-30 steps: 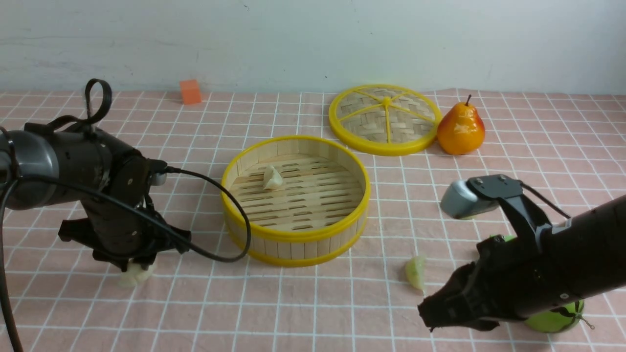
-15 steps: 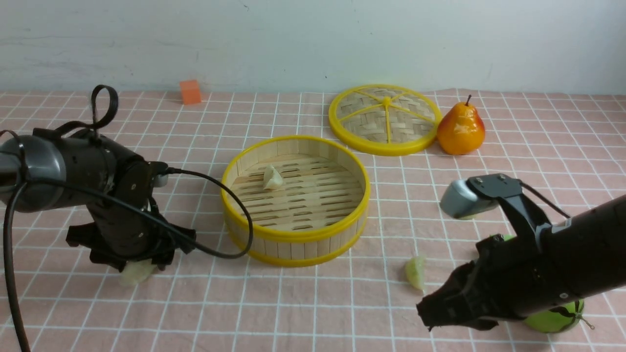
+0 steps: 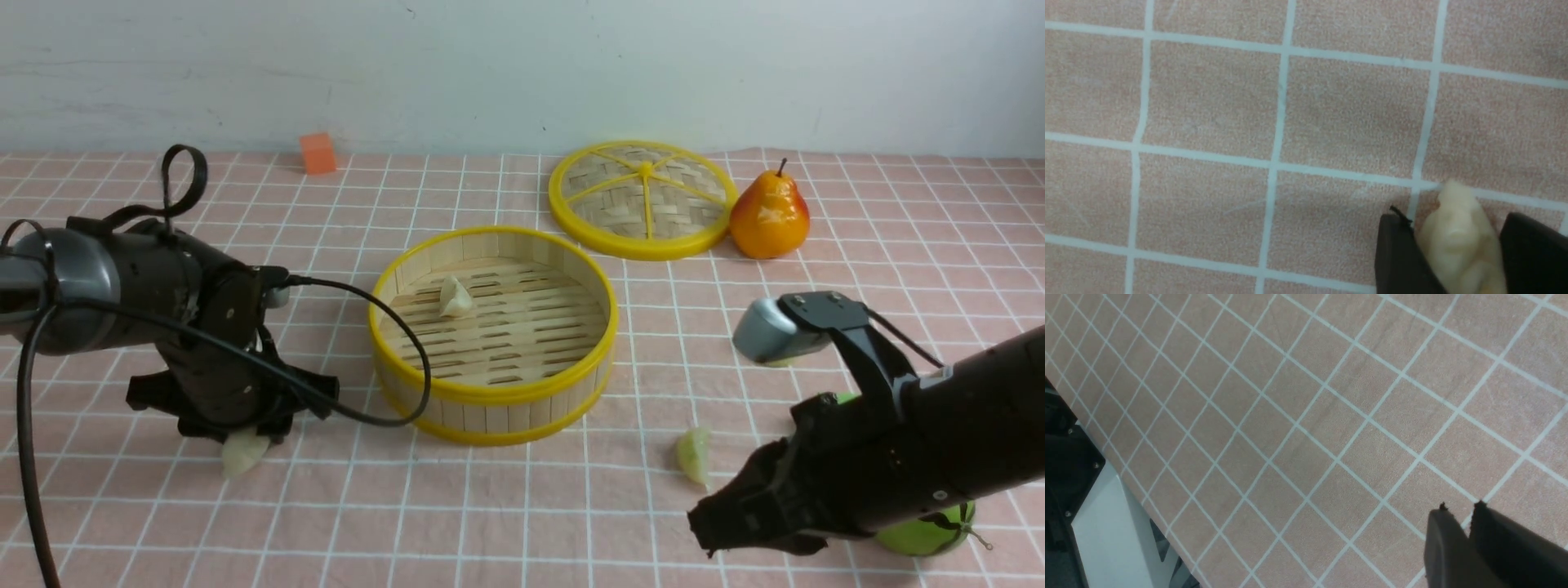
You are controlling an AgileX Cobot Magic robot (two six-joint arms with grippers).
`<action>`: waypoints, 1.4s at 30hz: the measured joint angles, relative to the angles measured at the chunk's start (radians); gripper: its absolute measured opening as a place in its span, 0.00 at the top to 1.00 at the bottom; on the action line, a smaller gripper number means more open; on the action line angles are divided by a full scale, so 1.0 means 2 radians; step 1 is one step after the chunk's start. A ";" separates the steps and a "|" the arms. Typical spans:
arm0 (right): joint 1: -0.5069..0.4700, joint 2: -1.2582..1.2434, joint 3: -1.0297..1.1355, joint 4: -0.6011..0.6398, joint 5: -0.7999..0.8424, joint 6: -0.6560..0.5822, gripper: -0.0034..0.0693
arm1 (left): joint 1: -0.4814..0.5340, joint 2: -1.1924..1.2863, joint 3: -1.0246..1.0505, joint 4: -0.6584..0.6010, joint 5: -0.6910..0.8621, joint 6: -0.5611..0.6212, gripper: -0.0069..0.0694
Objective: Put the dumplings into the steamer on the table with the pink tablecloth.
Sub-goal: 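Reach for and grasp a dumpling on the table with the left gripper, then place the dumpling into the bamboo steamer basket with the left gripper, then reach for and grasp a dumpling lying on the table beside the steamer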
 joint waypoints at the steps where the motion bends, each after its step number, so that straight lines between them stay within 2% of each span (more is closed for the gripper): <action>1: 0.000 0.000 0.000 0.000 0.000 -0.001 0.82 | 0.000 -0.004 0.001 -0.005 0.003 -0.001 0.52; 6: 0.000 0.000 0.000 0.000 -0.001 -0.012 0.81 | -0.008 -0.071 0.004 -0.031 0.002 -0.001 0.52; 11: 0.000 0.000 0.000 0.001 -0.016 -0.024 0.81 | -0.044 -0.117 -0.015 -0.039 -0.021 0.017 0.52; 15: 0.000 0.000 0.000 0.001 -0.021 -0.025 0.81 | -0.092 -0.091 -0.086 -0.044 -0.015 0.032 0.52; 21: 0.000 0.000 0.000 0.002 -0.020 -0.026 0.80 | -0.127 0.000 -0.180 -0.042 -0.024 0.071 0.52; 31: 0.000 0.000 0.000 0.004 -0.014 -0.029 0.79 | -0.127 0.111 -0.240 -0.036 0.035 0.089 0.51; 37: 0.000 0.000 0.000 0.006 -0.015 -0.030 0.79 | -0.127 0.082 -0.241 -0.066 0.069 0.089 0.41; 40: 0.000 0.001 0.000 0.005 -0.019 -0.037 0.79 | -0.127 0.042 -0.241 -0.071 0.089 0.095 0.41; 42: 0.000 0.005 0.000 0.000 -0.022 -0.040 0.79 | -0.127 -0.012 -0.241 -0.071 0.118 0.109 0.45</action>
